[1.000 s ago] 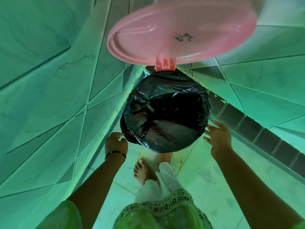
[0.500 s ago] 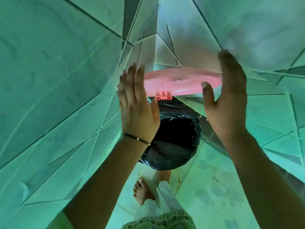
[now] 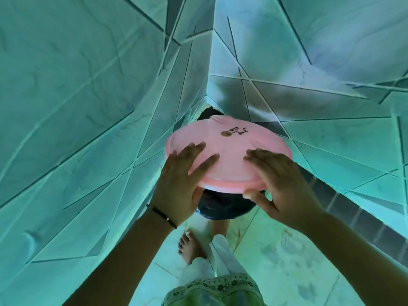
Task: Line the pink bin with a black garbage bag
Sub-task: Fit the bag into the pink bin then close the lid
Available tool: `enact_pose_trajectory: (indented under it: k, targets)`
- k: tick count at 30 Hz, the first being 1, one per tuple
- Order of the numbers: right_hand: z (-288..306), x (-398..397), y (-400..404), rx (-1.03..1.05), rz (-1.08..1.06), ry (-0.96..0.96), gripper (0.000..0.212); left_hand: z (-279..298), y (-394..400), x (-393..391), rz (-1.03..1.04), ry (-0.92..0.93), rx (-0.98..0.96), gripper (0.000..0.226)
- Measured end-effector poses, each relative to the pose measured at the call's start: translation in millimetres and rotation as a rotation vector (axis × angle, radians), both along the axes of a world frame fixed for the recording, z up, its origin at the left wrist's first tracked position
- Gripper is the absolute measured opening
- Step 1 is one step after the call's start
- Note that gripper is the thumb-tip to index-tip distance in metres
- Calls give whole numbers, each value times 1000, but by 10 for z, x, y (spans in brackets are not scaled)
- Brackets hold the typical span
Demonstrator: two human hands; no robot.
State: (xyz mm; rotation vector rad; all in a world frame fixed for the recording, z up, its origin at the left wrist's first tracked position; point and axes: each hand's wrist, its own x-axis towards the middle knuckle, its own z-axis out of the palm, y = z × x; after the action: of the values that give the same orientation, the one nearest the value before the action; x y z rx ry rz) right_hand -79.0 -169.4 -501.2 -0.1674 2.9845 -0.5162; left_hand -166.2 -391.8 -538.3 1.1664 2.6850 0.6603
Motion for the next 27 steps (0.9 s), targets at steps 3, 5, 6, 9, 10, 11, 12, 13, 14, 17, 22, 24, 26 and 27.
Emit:
enact_pose_trajectory:
  k: [3,5,6,9,10,11,12,13,14,17,22,24,26,27]
  targets:
    - [-302,259,-119,50,31,-54,60,-237,-135,253,33,-9,-104,76]
    - [-539,426,-178,95,71,-101,63,-381,-205,382,23,9,-173,83]
    - [-659,495,-206,110,90,-130,64,-458,-233,438,5,28,-234,90]
    - [-1008,657,-256,150,158,-148,63,-692,-278,551,-66,17,-433,119]
    - [-1079,677,-267,169,184,-156,64,-758,-286,562,-82,1,-475,126]
    - [-1178,713,-274,184,211,-130,66,-830,-291,564,-95,-6,-506,130]
    - [-1234,727,-280,199,235,-127,68,-879,-290,547,-104,-9,-531,132]
    - [-1315,762,-286,214,256,-98,69,-925,-283,528,-109,-14,-554,132]
    - [-1336,767,-302,226,263,-99,69,-939,-263,501,-105,-27,-580,131]
    - [-1407,754,-365,228,203,-111,66,-978,-198,445,-82,-53,-614,125]
    - [-1371,709,-373,149,34,-320,72,-1015,-151,482,-88,-92,-643,126]
    - [-1348,707,-375,108,25,-353,69,-1011,-138,521,-84,-107,-659,128]
    - [-1326,686,-379,69,30,-392,69,-1010,-126,548,-59,-148,-687,129]
    - [-1328,686,-380,58,33,-404,71,-1010,-116,562,-36,-170,-691,128]
